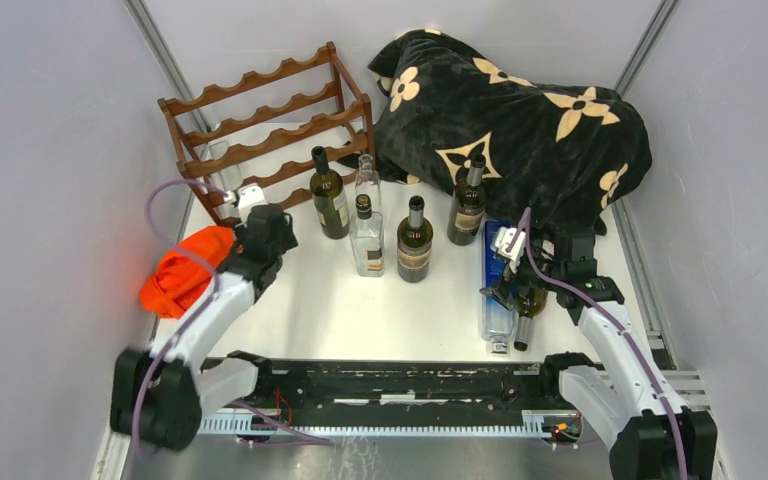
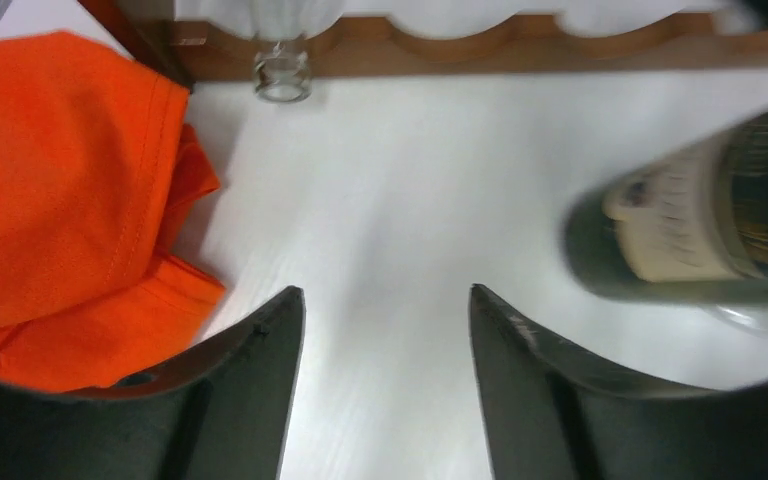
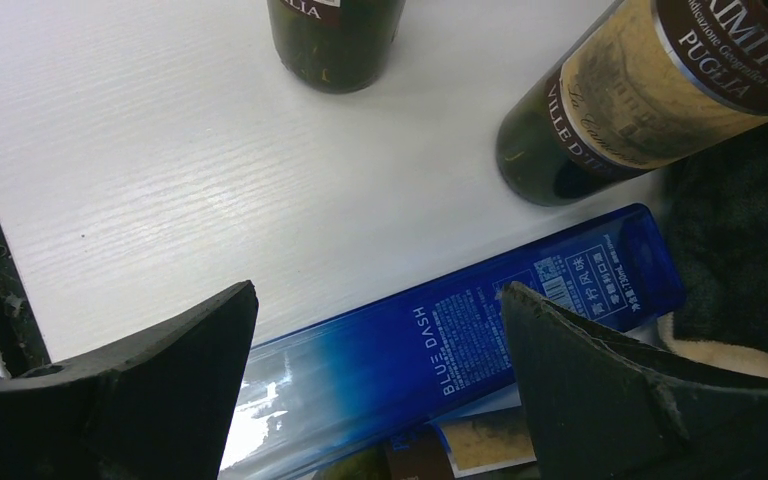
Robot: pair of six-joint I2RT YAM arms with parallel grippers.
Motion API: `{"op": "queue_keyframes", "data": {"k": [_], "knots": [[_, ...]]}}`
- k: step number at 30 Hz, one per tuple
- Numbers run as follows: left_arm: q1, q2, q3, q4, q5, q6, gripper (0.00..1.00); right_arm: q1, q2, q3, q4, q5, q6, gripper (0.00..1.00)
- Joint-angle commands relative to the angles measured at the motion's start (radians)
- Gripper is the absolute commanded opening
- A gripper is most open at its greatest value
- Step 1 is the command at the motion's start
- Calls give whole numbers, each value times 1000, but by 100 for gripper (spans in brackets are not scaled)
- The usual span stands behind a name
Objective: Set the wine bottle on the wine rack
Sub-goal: Adjust the wine rack at the corner of the board, then pick up the wine bottle from the center of the board.
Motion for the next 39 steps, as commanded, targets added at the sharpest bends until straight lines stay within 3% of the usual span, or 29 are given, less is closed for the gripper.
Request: {"op": "queue_keyframes", "data": {"k": [1,5,7,11,14,17,20,26,29,32,39], "knots": [[0,-332,-27,-7,248,-70,75,3,-34,-2,29,12,-28,98],[0,-545,9,-8,407,-39,99,4,-52,-4,22,-33,-53,98],[0,-585,47,-9,465,-35,100,3,-55,4,19,-98,-56,98],[1,-562,133,-12,578,-13,100,4,-2,58,-99,-269,-194,98],[1,-461,208,-20,661,-4,100,4,67,102,-161,-344,-237,98],[1,-347,268,-19,728,38,100,4,124,134,-251,-352,-333,98],[0,-257,309,24,761,112,96,4,137,117,-234,-332,-333,98],[0,-122,350,71,678,274,91,4,123,73,-172,-290,-306,98],[0,-100,307,168,656,331,91,3,127,59,-164,-278,-306,98],[-1,-73,265,293,658,356,89,3,131,58,-163,-273,-307,98],[-8,47,325,345,683,391,79,3,127,52,-161,-261,-307,98]]}}
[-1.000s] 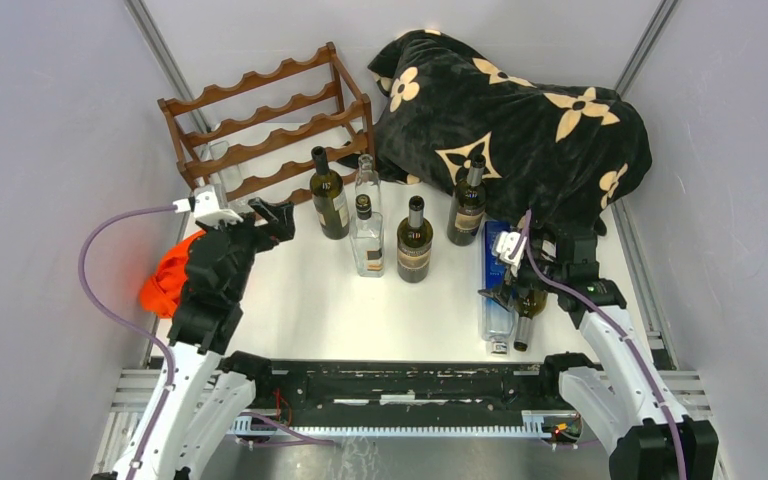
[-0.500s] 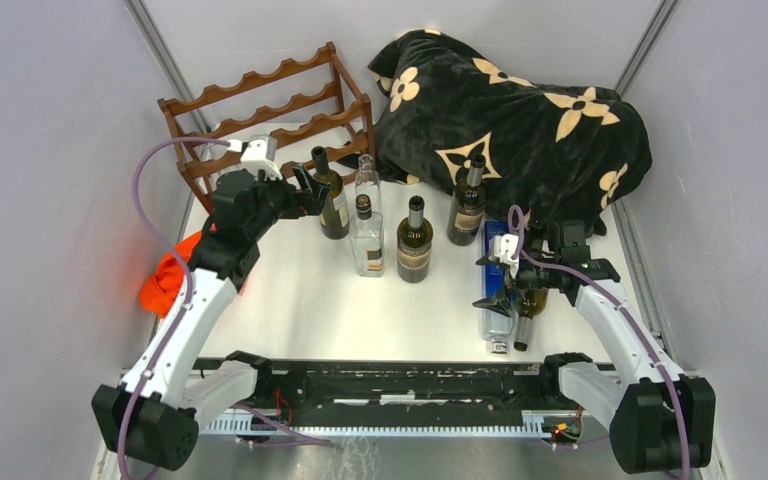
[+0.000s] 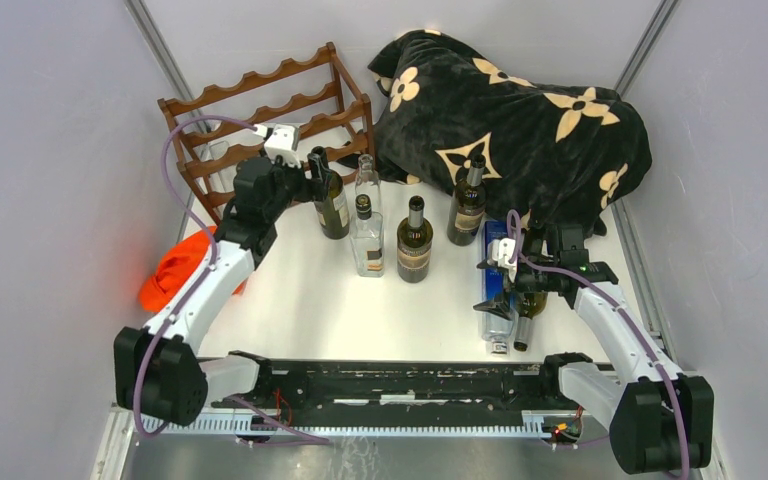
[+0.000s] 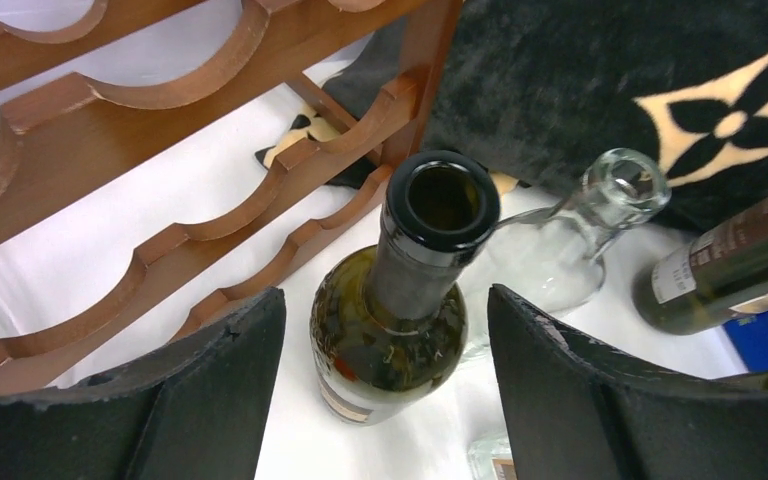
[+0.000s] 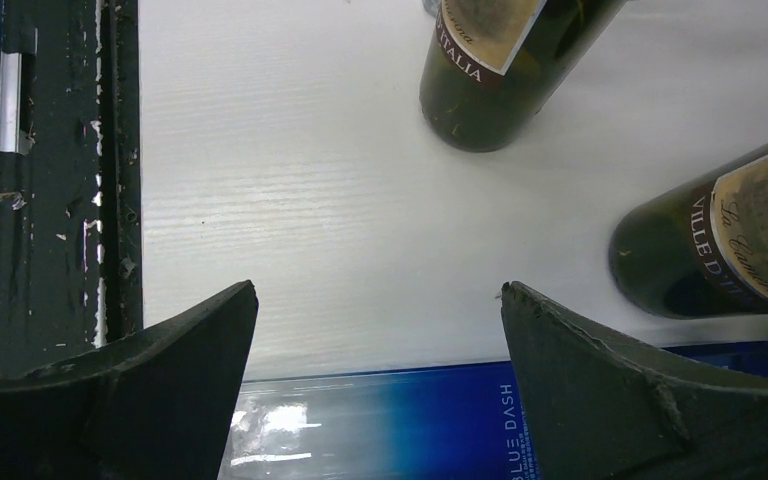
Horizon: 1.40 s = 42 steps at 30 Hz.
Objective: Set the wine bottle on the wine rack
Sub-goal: Pick up the wine bottle from the center of the board.
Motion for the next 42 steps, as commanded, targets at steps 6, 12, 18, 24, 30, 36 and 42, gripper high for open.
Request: {"op": "queue_keyframes", "data": {"k": [6,12,18,24,30,36,42], "knots": [[-16,118,106,93,29,76,61,3,-10,-7,30,8,-12,98],[-18,104,100,90,49,98,10,4,-9,-9,32,10,-11,98],[-18,28,101,-6,32,123,2,3,-6,-9,26,11,-12,98],[-18,-114,129,-242,-24,67,2,4,-21,-10,4,5,-41,98],[-18,-274,103,-431,-76,43,2,2,-27,-2,-14,-4,-58,98],[-18,-378,115,-601,-66,-19,2,3,-27,11,-55,-29,-95,98],[-18,-449,128,-750,-1,-99,2,3,-29,12,-97,-64,-146,98]]}}
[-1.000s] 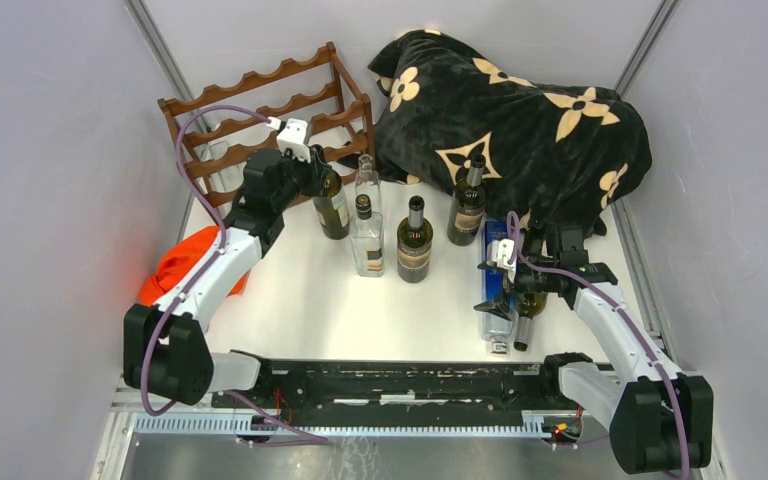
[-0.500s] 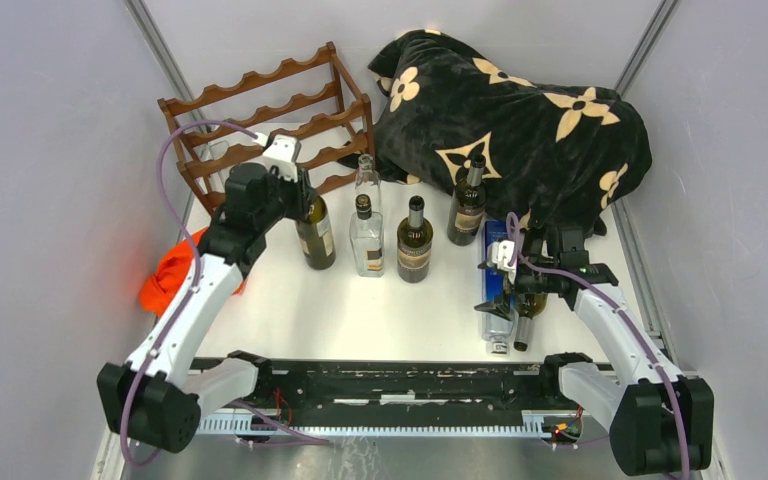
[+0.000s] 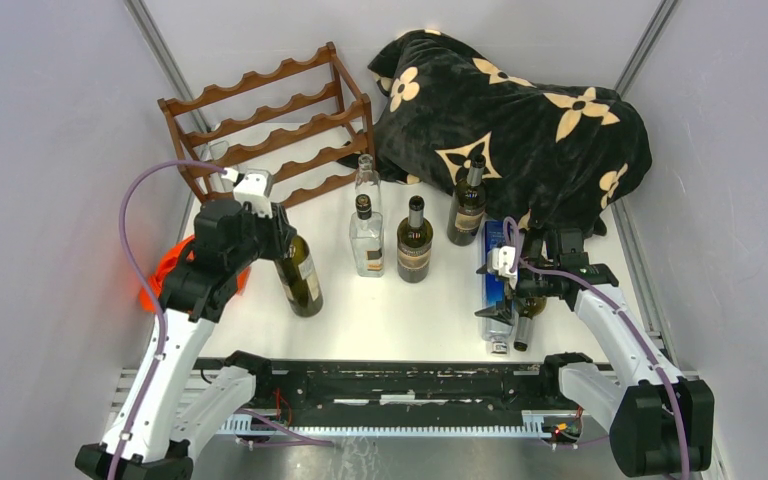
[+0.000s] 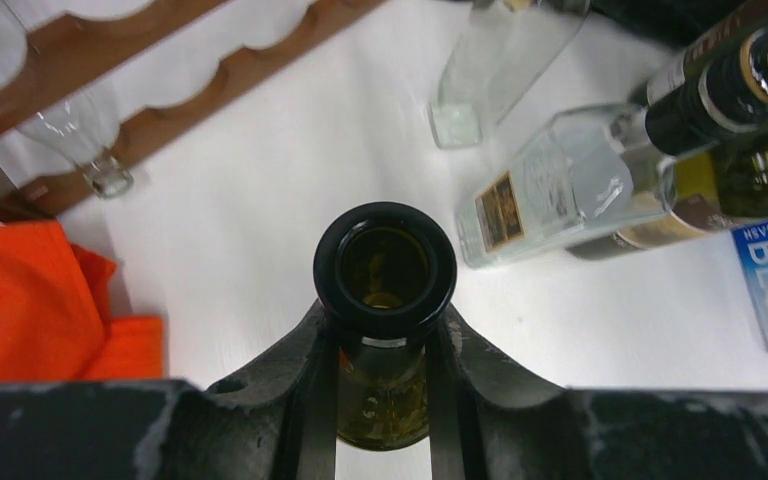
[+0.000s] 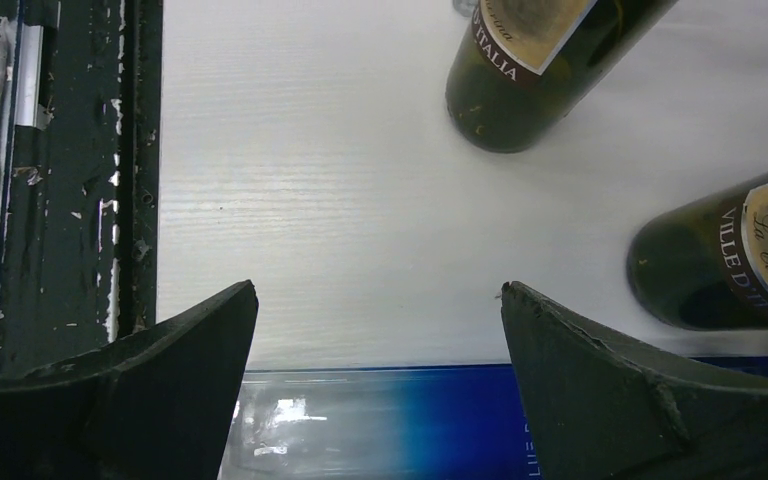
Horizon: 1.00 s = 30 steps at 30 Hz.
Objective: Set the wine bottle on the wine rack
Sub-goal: Pick up the wine bottle from the center of the board.
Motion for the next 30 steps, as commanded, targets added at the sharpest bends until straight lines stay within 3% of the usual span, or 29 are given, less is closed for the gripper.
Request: {"op": "queue_keyframes", "data": {"k": [1,14,30], "knots": [[-1,-75,61,-52,83,-109,2,4,-14,23,-41,-63,-65,98],[-1,-195,-11,-66,372,-303,2,3,-7,10,-100,-105,-137,98],[0,-253,-171,163,595,-525,2,3,11,13,-150,-119,-187,98]]}}
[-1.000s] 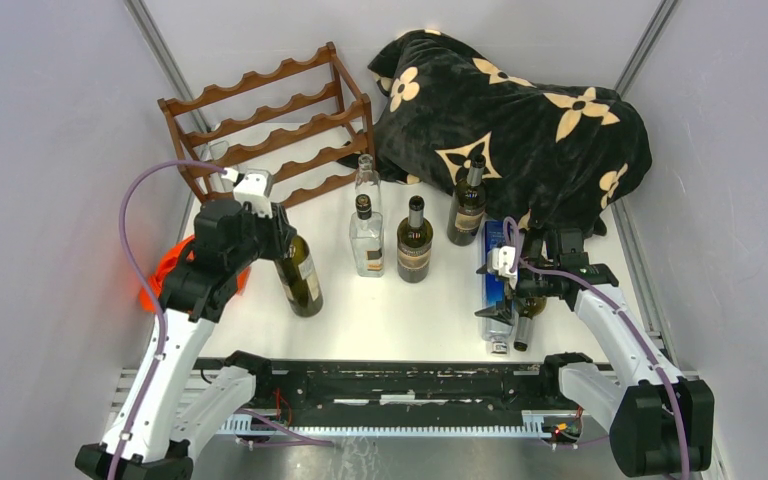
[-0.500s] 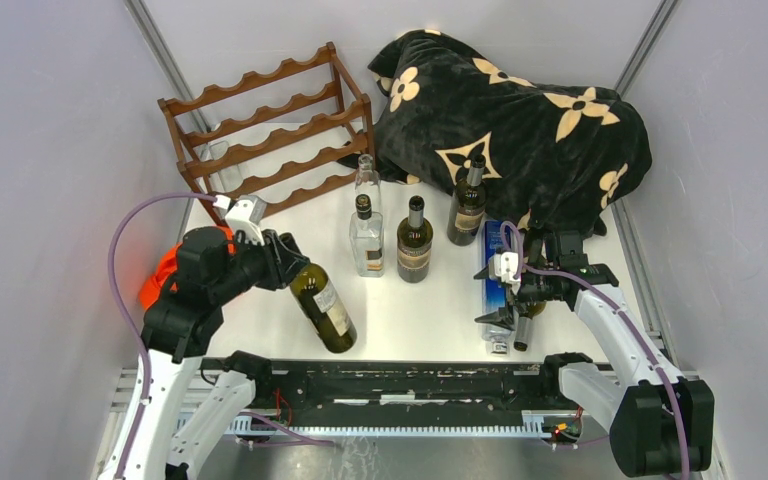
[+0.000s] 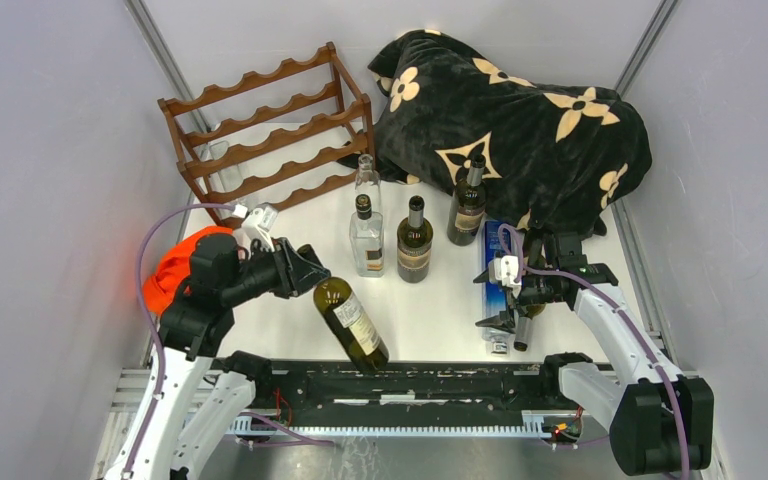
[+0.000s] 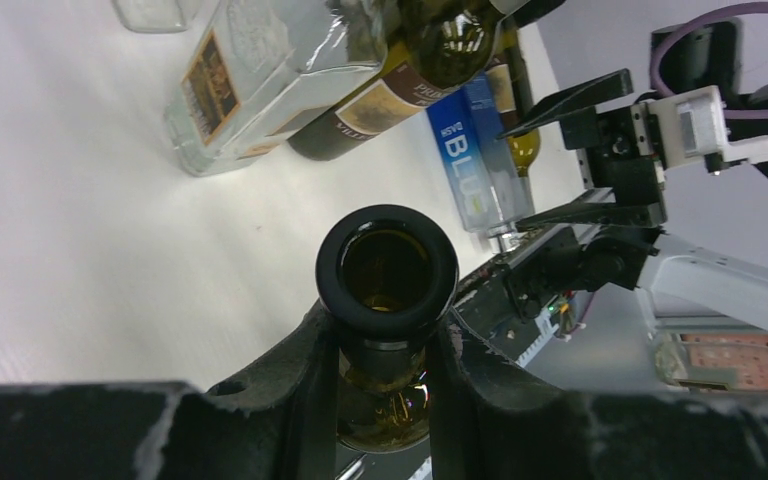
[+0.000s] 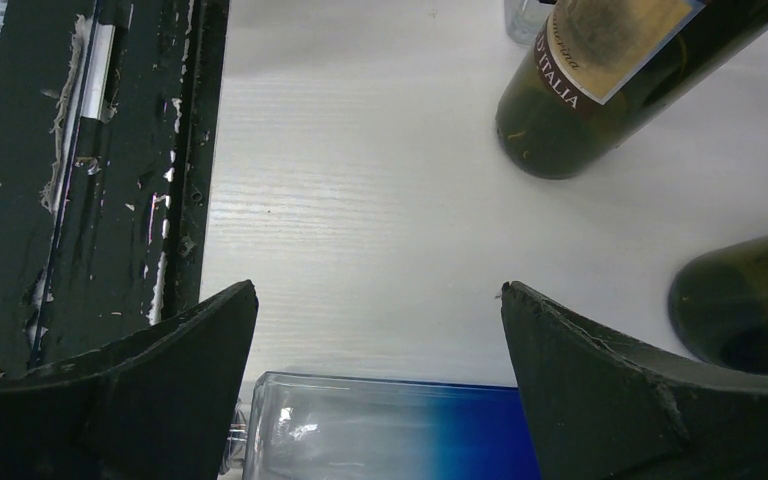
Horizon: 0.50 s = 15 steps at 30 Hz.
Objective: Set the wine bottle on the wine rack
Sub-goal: Pick up the wine bottle from the center of the board.
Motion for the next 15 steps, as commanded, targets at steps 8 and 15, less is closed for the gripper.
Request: {"op": "queue_keyframes", "data": {"k": [8,15], "knots": [[-1,-88,-136,403,155,-308,2,5,4,9,-18,-50,-37,98],[-4,-89,-208,479,169,-371,2,8,11,7,-20,-47,-38,98]]}}
